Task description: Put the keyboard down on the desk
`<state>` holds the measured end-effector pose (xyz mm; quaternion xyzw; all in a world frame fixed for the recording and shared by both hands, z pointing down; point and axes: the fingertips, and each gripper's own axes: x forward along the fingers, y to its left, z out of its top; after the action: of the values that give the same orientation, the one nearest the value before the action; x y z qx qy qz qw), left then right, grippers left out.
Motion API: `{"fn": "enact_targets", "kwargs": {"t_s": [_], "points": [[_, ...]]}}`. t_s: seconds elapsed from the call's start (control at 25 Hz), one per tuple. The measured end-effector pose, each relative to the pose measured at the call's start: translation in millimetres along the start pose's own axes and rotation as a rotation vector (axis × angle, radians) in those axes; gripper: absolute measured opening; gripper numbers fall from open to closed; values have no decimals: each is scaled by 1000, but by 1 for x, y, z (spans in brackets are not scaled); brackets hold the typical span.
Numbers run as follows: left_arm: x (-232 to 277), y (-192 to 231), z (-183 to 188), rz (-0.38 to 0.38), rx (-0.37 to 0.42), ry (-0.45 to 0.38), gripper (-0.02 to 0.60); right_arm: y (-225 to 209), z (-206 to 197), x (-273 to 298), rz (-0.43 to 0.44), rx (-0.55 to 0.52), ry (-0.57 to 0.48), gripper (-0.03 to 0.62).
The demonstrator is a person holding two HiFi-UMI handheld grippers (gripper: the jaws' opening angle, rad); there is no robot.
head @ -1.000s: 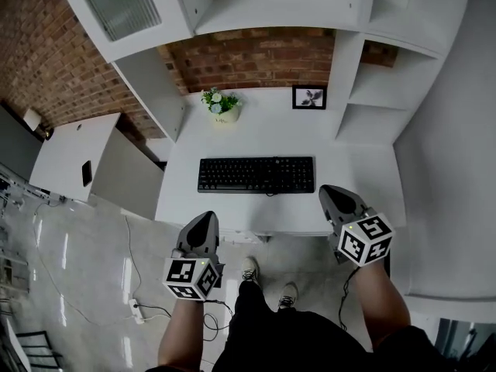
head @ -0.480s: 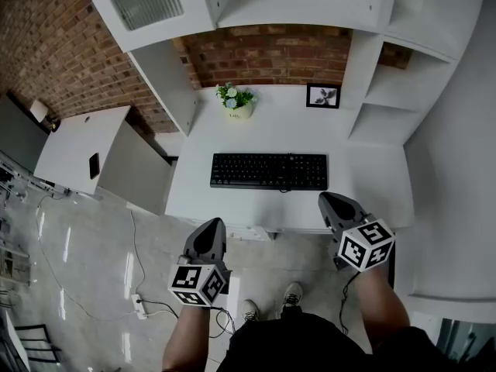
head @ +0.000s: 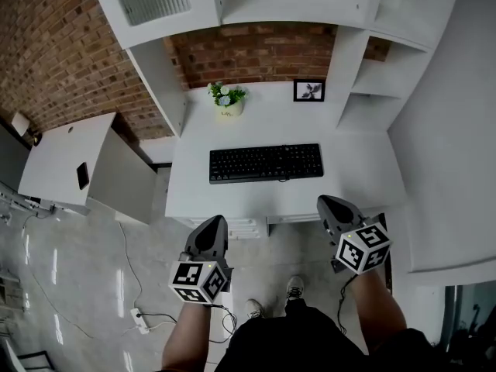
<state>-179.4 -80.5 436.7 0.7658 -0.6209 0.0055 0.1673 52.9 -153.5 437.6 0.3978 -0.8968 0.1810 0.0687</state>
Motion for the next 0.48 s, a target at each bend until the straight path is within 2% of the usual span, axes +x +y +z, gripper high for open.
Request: {"fn": "enact_targets", "kwargs": {"t_s": [0.24, 0.48], "points": [[-25, 0, 2, -81, 16, -19, 18, 31, -11, -36, -82, 4, -28, 17], [-51, -5, -8, -128, 22, -21, 18, 55, -27, -67, -129, 1, -45, 17]]}}
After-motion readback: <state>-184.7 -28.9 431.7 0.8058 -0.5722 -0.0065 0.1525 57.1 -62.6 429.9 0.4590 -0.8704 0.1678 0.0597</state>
